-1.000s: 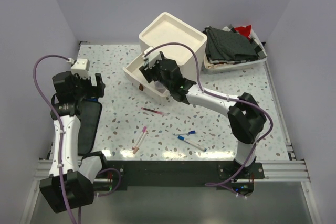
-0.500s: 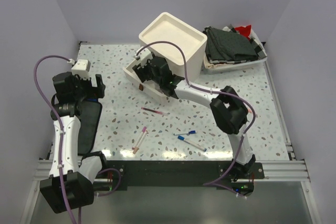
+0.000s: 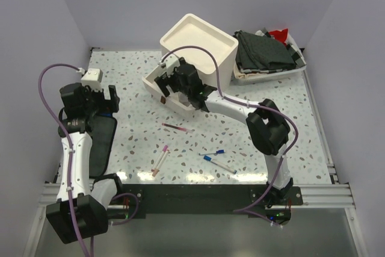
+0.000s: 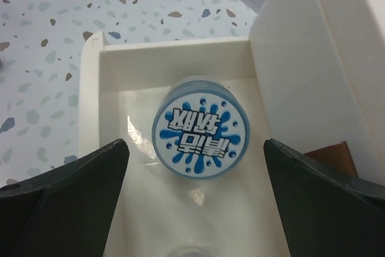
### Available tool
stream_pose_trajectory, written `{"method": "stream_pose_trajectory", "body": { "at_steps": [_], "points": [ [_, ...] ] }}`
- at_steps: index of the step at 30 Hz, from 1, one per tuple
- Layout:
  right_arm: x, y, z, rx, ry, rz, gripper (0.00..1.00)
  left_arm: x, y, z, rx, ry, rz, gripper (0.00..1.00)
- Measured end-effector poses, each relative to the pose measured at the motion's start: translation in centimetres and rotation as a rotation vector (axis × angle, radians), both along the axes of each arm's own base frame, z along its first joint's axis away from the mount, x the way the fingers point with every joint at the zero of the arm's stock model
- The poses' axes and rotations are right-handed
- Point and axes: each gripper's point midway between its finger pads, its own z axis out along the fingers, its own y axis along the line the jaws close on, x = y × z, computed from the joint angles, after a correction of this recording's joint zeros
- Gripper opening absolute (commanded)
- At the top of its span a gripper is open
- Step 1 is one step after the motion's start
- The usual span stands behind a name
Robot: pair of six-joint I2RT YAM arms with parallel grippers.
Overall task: Sort the stationery into containers
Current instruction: Move the stationery to the drawer.
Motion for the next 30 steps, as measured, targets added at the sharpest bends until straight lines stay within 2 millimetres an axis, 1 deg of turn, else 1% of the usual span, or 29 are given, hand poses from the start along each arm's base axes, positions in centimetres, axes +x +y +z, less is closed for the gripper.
{"method": "stream_pose_trajectory", "body": {
  "at_steps": [2,8,9,10,11,13,14,16,17,19,20,23,24,26,28,30],
  "points": [
    [0.1,-0.3,0.2,0.005,0.008,-0.002,0.99,0.2,0.0,-0.2,-0.003,0.001,-0.005,0.99],
    [-0.2,-0.4,-0.1,-0.013,0.042,-0.003,0.98,0.6,-0.2,-0.6,-0.012,0.006,-0.016,0.99],
    [-0.3,-0.5,0.0,-0.013,0.046,-0.001,0.87,0.7,-0.2,-0.6,-0.015,0.001,-0.016,0.99],
    [-0.3,-0.4,0.1,-0.012,0.048,0.002,0.79,0.7,-0.2,-0.6,-0.016,-0.002,-0.016,1.0],
    [-0.3,-0.3,0.3,-0.012,0.05,0.01,0.61,0.8,-0.2,-0.5,-0.017,-0.005,-0.017,1.0],
    [-0.1,-0.3,0.7,-0.005,0.052,0.024,0.43,0.9,-0.2,-0.4,-0.017,-0.014,-0.019,1.0],
    [-0.1,-0.3,1.0,0.0,0.054,0.03,0.26,0.9,-0.3,-0.5,-0.017,-0.015,-0.02,1.0],
    [0.2,-0.2,1.8,0.016,0.058,0.047,0.14,0.8,-0.3,-0.9,-0.019,-0.008,-0.021,1.0],
    [0.3,0.0,2.6,0.027,0.053,0.059,0.06,0.7,-0.3,-1.0,-0.021,-0.004,-0.022,1.0],
    [0.5,0.3,4.1,0.044,0.042,0.079,0.01,0.6,-0.4,-1.4,-0.024,0.003,-0.024,1.0],
    [0.8,0.6,5.1,0.058,0.031,0.084,0.0,0.6,-0.4,-1.5,-0.025,0.005,-0.024,1.0],
    [1.9,2.0,8.2,0.103,-0.015,0.109,0.0,0.6,-0.5,-1.5,-0.026,0.004,-0.026,1.0],
    [2.3,2.5,8.8,0.113,-0.026,0.113,0.0,0.6,-0.4,-1.4,-0.025,0.003,-0.026,1.0],
    [2.6,3.1,9.0,0.12,-0.029,0.128,0.0,0.6,-0.4,-1.4,-0.025,0.002,-0.026,1.0],
    [2.9,3.6,8.1,0.111,-0.017,0.136,0.0,0.6,-0.4,-1.4,-0.025,0.002,-0.026,1.0],
    [3.0,4.0,6.2,0.089,0.014,0.151,0.0,0.6,-0.4,-1.4,-0.025,0.001,-0.026,1.0]
  ]
}}
